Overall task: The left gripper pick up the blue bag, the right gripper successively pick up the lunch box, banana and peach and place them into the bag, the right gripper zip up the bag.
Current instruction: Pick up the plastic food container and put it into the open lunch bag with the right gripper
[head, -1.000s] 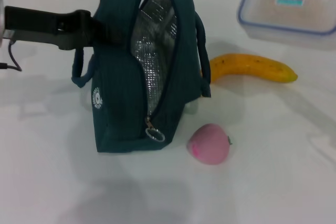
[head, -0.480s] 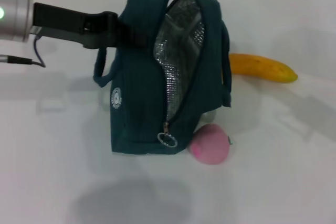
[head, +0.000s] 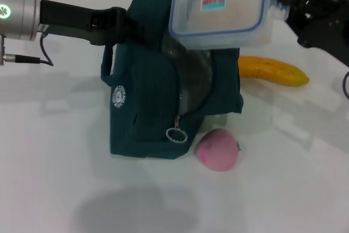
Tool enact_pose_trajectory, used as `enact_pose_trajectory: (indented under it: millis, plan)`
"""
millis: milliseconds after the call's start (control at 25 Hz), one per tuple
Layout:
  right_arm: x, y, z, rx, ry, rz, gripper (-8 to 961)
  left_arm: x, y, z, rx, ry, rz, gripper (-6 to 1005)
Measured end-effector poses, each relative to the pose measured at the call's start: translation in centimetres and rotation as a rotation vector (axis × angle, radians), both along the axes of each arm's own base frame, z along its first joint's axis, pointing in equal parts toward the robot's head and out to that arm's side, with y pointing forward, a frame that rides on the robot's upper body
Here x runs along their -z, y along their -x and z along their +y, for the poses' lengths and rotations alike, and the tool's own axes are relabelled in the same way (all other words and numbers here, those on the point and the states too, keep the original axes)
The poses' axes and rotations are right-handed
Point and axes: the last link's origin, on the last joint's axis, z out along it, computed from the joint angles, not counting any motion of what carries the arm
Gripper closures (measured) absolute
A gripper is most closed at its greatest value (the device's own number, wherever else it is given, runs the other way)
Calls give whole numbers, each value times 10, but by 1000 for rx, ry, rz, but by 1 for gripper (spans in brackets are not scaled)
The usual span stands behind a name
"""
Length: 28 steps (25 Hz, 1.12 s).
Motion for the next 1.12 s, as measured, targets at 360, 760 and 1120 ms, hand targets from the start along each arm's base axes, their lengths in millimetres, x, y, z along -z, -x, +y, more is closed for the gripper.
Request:
enact_pose_trajectory:
  millis: [360,760,1120]
  plan:
    - [16,-1,13,66,70,-85,833,0,-3,2,26,-11,6,968]
    - [31,33,34,-11,100,-163,803,2,-7,3,61,-10,10,968]
    - [18,34,43,-32,35,-192,775,2,-4,2,57,-16,9,967]
